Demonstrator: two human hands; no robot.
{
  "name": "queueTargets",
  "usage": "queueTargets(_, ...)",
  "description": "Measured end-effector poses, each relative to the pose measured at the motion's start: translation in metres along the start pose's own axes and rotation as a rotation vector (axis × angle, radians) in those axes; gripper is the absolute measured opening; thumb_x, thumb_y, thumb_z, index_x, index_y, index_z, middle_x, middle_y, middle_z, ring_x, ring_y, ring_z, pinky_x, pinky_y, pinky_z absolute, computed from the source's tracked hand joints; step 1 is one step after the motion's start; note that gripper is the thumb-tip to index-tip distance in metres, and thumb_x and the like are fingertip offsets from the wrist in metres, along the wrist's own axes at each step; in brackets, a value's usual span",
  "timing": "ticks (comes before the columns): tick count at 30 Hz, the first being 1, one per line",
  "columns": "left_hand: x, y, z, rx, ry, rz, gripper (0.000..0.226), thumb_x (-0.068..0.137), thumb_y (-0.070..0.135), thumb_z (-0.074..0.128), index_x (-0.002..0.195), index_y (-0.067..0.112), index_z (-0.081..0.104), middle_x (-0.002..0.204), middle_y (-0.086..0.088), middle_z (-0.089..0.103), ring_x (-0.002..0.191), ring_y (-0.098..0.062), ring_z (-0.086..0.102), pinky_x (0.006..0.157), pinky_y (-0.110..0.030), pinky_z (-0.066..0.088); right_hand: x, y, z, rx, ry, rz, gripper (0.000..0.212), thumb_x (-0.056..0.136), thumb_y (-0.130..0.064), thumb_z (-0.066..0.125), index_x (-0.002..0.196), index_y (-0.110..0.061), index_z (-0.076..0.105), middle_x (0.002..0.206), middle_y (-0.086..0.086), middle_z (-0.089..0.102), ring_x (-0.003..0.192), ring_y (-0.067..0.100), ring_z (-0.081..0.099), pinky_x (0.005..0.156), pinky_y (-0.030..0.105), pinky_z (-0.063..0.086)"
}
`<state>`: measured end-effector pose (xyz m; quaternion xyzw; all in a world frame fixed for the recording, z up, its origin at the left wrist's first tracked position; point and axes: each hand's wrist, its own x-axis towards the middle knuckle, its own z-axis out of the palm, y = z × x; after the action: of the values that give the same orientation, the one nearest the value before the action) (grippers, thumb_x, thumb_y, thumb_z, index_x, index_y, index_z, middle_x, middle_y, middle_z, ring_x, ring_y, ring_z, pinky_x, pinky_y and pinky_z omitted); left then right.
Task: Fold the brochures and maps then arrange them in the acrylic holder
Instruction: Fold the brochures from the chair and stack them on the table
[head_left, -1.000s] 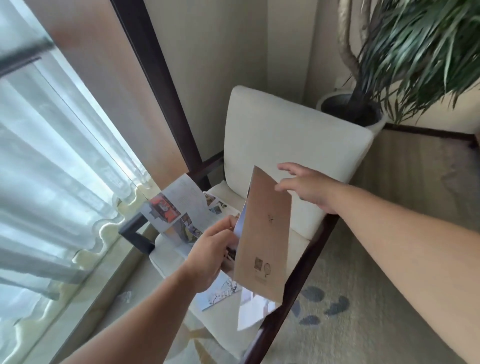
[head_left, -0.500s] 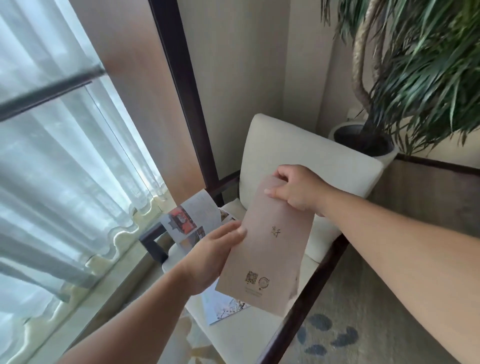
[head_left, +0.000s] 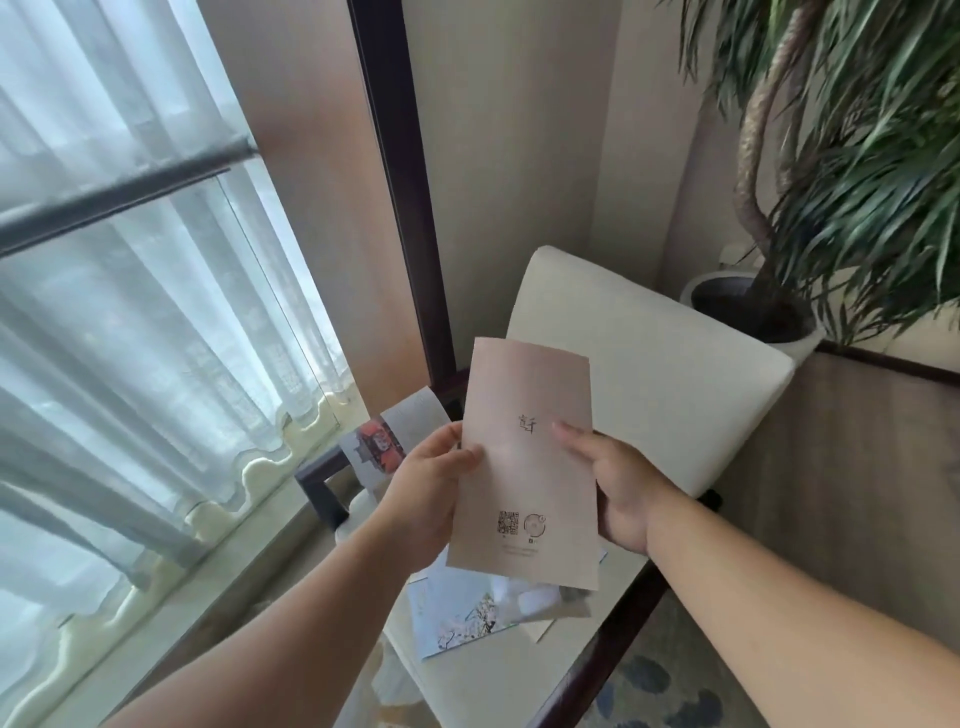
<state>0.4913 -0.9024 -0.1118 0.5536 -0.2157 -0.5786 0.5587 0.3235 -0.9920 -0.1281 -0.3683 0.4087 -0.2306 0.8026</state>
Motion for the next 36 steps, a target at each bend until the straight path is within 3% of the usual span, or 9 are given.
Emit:
queueTargets(2, 0.0, 0.0, 0.002, 0.215, 0.122, 0.055, 0.021, 0.094, 0.005, 0.051, 0.101, 0.017, 0.067, 0.098, -0.01, 0.071, 0.079, -0.025, 0.067, 0.076, -0.043, 0.056, 0.003, 0.001, -0.001, 0.019, 0.053, -0.044, 0.032, 0.097, -0.017, 0.053, 0.127, -0.007, 0.06, 0.115, 0.016, 0.07, 0.099, 0.032, 0.067, 0.085, 0.042, 0.051)
queueTargets(5, -0.001, -0.002, 0.002, 0.424, 0.261, 0.148, 0.027, 0.088, 0.02, 0.061, 0.115, 0.025, 0.06, 0.114, -0.002, 0.067, 0.097, -0.023, 0.068, 0.088, -0.05, 0.055, 0.005, -0.002, -0.002, -0.029, 0.14, -0.111, 0.024, 0.097, -0.007, 0.05, 0.12, -0.007, 0.058, 0.105, 0.017, 0.072, 0.092, 0.035, 0.065, 0.084, 0.048, 0.04)
queueTargets(8, -0.002, 0.0, 0.0, 0.268, 0.178, 0.016, 0.059, 0.086, 0.033, 0.068, 0.138, 0.028, 0.042, 0.126, -0.005, 0.061, 0.107, -0.03, 0.065, 0.092, -0.055, 0.053, 0.004, -0.007, 0.0, -0.042, 0.088, -0.155, 0.021, 0.097, -0.006, 0.049, 0.115, -0.009, 0.059, 0.1, 0.016, 0.073, 0.087, 0.033, 0.067, 0.082, 0.048, 0.034)
queueTargets(14, -0.008, 0.003, 0.004, 0.05, 0.051, -0.097, 0.027, 0.096, 0.011, 0.057, 0.121, 0.003, 0.06, 0.113, -0.02, 0.07, 0.107, -0.042, 0.065, 0.094, -0.056, 0.051, 0.001, 0.0, 0.005, -0.189, 0.13, -0.221, 0.017, 0.096, -0.01, 0.053, 0.102, -0.022, 0.064, 0.113, 0.011, 0.07, 0.093, 0.026, 0.07, 0.08, 0.046, 0.051)
queueTargets(18, -0.01, 0.007, 0.008, -0.025, 0.054, -0.081, 0.028, 0.096, 0.007, 0.053, 0.124, 0.003, 0.057, 0.12, -0.024, 0.066, 0.114, -0.044, 0.06, 0.099, -0.057, 0.047, -0.001, 0.002, 0.004, -0.289, 0.172, -0.215, 0.043, 0.088, -0.028, 0.069, 0.128, -0.031, 0.053, 0.12, -0.004, 0.065, 0.104, 0.018, 0.066, 0.081, 0.037, 0.053)
queueTargets(22, -0.01, 0.006, 0.011, 0.082, 0.078, -0.068, 0.024, 0.096, 0.01, 0.057, 0.119, 0.006, 0.06, 0.113, -0.019, 0.071, 0.105, -0.038, 0.066, 0.094, -0.054, 0.052, -0.004, 0.0, 0.006, -0.238, 0.071, -0.147, 0.023, 0.094, -0.017, 0.06, 0.117, -0.017, 0.065, 0.107, 0.004, 0.074, 0.1, 0.026, 0.07, 0.082, 0.039, 0.053)
queueTargets(27, -0.008, 0.001, 0.014, 0.373, 0.328, 0.092, 0.035, 0.088, 0.026, 0.069, 0.119, 0.021, 0.053, 0.106, -0.004, 0.067, 0.089, -0.021, 0.068, 0.071, -0.036, 0.056, -0.004, -0.002, 0.013, -0.236, 0.099, -0.18, 0.022, 0.097, -0.007, 0.053, 0.115, -0.015, 0.064, 0.109, 0.009, 0.073, 0.102, 0.03, 0.068, 0.087, 0.044, 0.053)
queueTargets(31, -0.012, 0.0, 0.006, 0.186, 0.225, -0.015, 0.039, 0.092, 0.021, 0.065, 0.128, 0.018, 0.052, 0.114, -0.011, 0.069, 0.099, -0.035, 0.069, 0.089, -0.057, 0.053, -0.002, -0.002, 0.015, -0.226, 0.049, -0.164, 0.022, 0.097, -0.006, 0.053, 0.114, -0.014, 0.064, 0.11, 0.01, 0.072, 0.102, 0.03, 0.068, 0.088, 0.045, 0.052)
queueTargets(36, -0.028, -0.008, -0.01, 0.159, 0.28, 0.017, 0.023, 0.097, 0.009, 0.054, 0.117, 0.011, 0.064, 0.11, -0.015, 0.072, 0.101, -0.038, 0.068, 0.091, -0.059, 0.052, 0.008, 0.01, 0.031, -0.24, 0.018, -0.132, 0.024, 0.096, -0.006, 0.053, 0.118, -0.014, 0.059, 0.111, 0.01, 0.071, 0.101, 0.03, 0.068, 0.078, 0.041, 0.056)
